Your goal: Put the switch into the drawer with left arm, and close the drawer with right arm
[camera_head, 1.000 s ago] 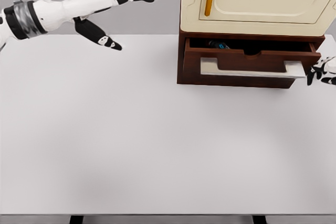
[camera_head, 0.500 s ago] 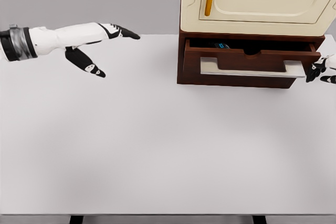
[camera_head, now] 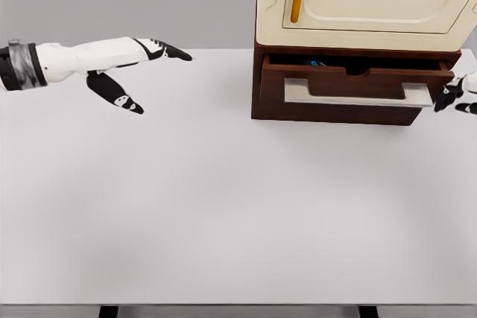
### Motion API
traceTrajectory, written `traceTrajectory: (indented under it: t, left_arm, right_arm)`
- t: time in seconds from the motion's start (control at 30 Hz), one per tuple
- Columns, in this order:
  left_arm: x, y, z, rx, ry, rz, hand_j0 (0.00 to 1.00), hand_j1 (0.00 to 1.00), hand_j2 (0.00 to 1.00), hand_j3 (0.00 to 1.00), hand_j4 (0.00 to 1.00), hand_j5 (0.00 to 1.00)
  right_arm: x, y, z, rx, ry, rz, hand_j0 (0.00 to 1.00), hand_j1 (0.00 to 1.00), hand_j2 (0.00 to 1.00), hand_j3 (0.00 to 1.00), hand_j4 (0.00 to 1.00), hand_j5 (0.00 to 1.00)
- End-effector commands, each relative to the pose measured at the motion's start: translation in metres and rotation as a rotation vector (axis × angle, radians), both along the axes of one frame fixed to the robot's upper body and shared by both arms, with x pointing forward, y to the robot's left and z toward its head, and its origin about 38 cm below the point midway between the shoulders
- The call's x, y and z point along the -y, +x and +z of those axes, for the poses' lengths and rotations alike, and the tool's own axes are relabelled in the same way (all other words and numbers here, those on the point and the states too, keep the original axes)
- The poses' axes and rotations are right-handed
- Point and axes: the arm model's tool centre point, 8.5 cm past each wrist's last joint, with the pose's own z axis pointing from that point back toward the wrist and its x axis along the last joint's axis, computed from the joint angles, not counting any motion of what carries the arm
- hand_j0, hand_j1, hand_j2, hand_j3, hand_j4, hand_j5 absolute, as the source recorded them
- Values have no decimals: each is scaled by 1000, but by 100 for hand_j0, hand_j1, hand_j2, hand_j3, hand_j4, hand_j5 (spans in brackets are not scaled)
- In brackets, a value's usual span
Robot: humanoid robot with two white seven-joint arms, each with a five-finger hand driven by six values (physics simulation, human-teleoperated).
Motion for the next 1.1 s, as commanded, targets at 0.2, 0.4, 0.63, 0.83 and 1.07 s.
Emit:
traceTrajectory:
  t: [0.2, 0.4, 0.63, 0.83, 1.07]
  left_arm:
    - [-12, -1, 3, 2, 4, 25, 100, 100, 100, 100, 100, 100]
    - [-13, 0, 4, 2, 4, 30, 100, 100, 100, 100, 100, 100]
    - [-13, 0, 4, 2, 4, 30, 100, 100, 100, 100, 100, 100]
    - [-15, 1, 3, 0, 5, 37, 100, 100, 100, 100, 100, 100]
    - [-16, 1, 3, 1, 6, 39, 100, 100, 100, 100, 100, 100]
  right_arm:
    - [-1, 4, 4, 13, 44, -18, 52, 52, 52, 52, 52, 52]
    - [-2, 9, 4, 18, 58, -23, 52, 52, 52, 52, 52, 52]
    - [-4, 11, 2, 15, 60, -20, 52, 52, 52, 52, 52, 52]
    - [-5, 13, 5, 25, 63, -18, 52, 52, 52, 52, 52, 52]
    - [-7, 14, 6, 28, 67, -15, 52, 52, 52, 52, 52, 52]
